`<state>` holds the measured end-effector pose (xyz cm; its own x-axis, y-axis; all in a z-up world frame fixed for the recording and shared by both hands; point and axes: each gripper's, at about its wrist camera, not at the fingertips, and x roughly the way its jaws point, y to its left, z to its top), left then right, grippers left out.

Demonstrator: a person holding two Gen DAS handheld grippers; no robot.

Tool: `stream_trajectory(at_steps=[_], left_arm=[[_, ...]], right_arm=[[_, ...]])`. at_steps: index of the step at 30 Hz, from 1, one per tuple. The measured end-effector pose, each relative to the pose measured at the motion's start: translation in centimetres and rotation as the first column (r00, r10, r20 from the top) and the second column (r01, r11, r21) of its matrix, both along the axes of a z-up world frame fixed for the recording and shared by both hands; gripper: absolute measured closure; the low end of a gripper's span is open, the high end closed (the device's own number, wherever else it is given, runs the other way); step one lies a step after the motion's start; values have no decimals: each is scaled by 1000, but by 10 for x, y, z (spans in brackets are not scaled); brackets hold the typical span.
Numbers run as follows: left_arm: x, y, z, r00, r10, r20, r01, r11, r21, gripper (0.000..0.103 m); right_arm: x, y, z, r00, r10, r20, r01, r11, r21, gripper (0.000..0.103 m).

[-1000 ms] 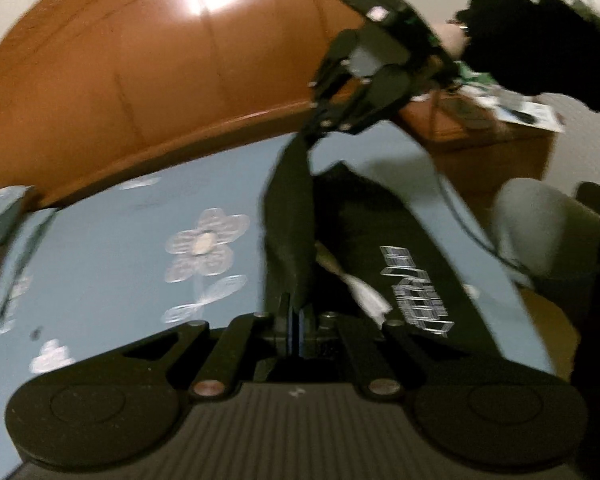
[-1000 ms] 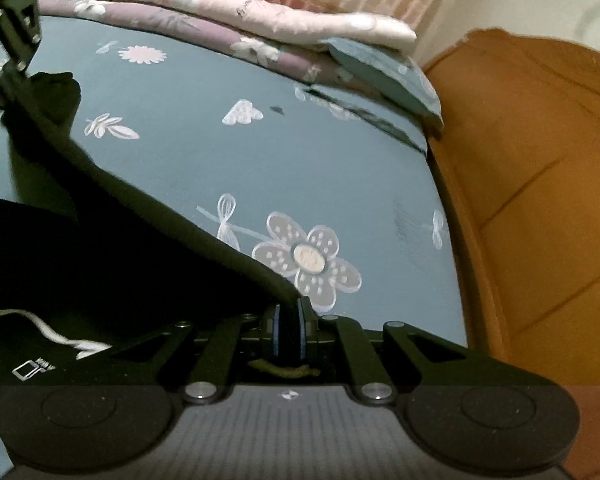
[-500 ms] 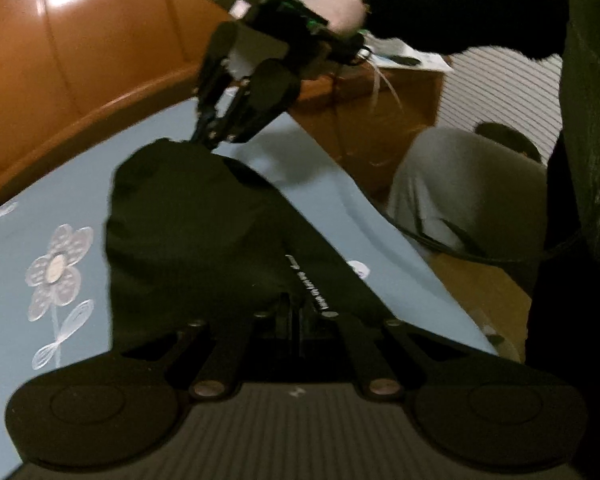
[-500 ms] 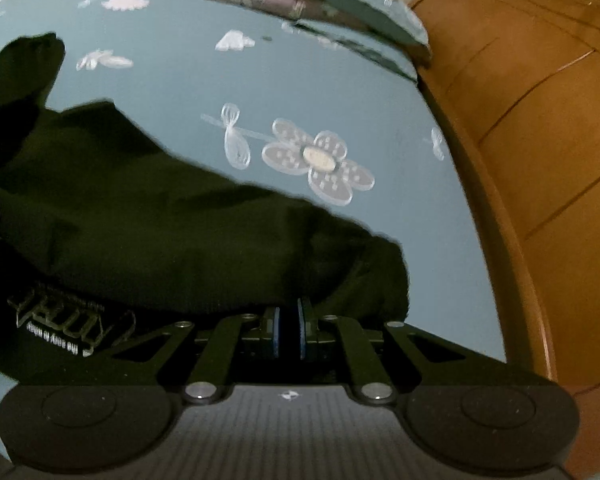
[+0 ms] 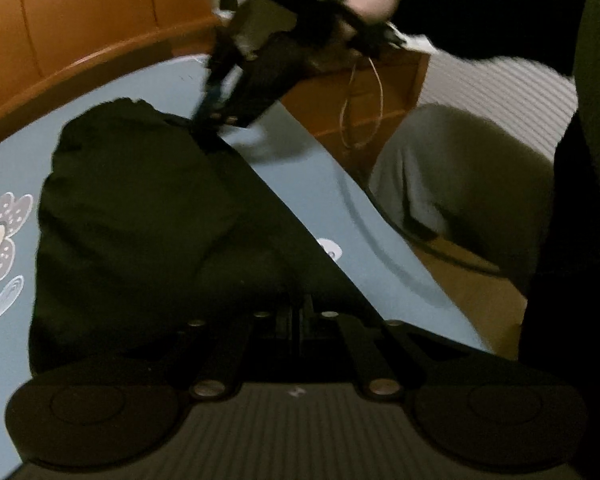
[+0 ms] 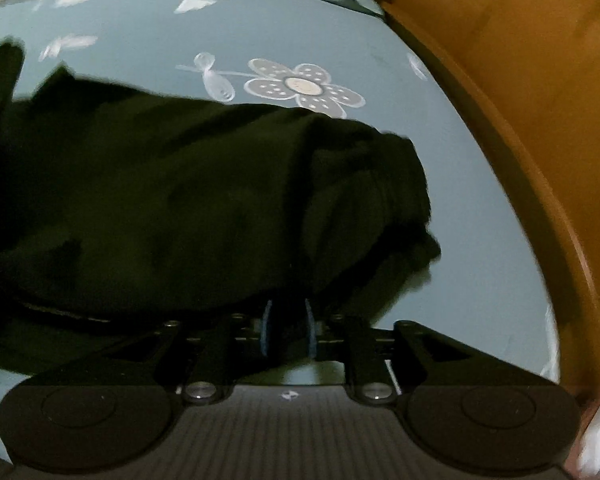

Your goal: Fold clothes

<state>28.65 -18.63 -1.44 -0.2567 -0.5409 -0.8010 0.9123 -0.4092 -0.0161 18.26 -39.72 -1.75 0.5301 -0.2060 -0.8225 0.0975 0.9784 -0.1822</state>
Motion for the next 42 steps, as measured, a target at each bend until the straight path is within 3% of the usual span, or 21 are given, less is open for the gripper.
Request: stream_trajectory(at_steps=[2,4,6,7,9,11,13,14,15,16,17,24,26,29,34,39,42], left_arm=[[5,3,1,1000,17,-16,-17,1000,-11,103],[10,7,7,999,40,-29,-40,999,-30,103],[13,10,12,998,53,-27,-54,997,-46,103],[13,12,15,998,57,-30,-58,997,-50,103],[15,15,19,997,68,-43,-70,996,-57,103],[19,18,22,995,84,-55,-87,994,-64,103],[19,20,25,994,94,-50,-98,993,-69,103],[20,21,27,994,99,-48,-103,992,-72,103],[20,22,28,993,104,-46,-108,991,-75,103],[20,23,29,993,110,-43,-113,991,-78,103],[21,25,31,993,115,-41,-118,990,-81,103],[15,32,59,996,91,-23,-93,990,-109,103],[8,32,67,998,58,-11,-59,992,-112,103],[-4,25,67,1000,10,-5,-11,995,-95,103],[-27,-1,37,997,-72,2,72,997,-12,103],[-46,-29,-12,989,-148,-8,148,983,107,103],[-52,-39,-34,985,-169,-23,170,973,155,103]], right_arm=[[-10,-9,4,996,-78,40,72,989,130,61],[-19,-19,3,980,-178,87,146,946,289,52],[-28,-34,-3,950,-287,124,195,853,484,45],[-32,-41,-9,933,-336,132,200,786,585,36],[-35,-50,-24,899,-418,131,201,660,723,33],[-33,-52,-38,880,-457,128,194,591,783,33],[-27,-53,-48,861,-496,115,213,556,804,34],[-24,-53,-50,851,-513,113,226,552,803,36],[-20,-54,-51,841,-530,113,239,550,800,56],[-17,-54,-52,830,-546,113,252,548,798,92],[-14,-54,-48,828,-546,127,252,565,786,95],[3,-44,24,857,-439,271,183,750,635,96],[2,-43,43,871,-399,288,162,786,597,96],[0,-46,52,889,-372,267,169,808,564,96],[-5,-55,13,906,-403,128,273,788,552,96],[-22,-65,-34,879,-476,24,373,719,586,96],[-27,-65,-39,865,-501,25,386,696,605,96]])
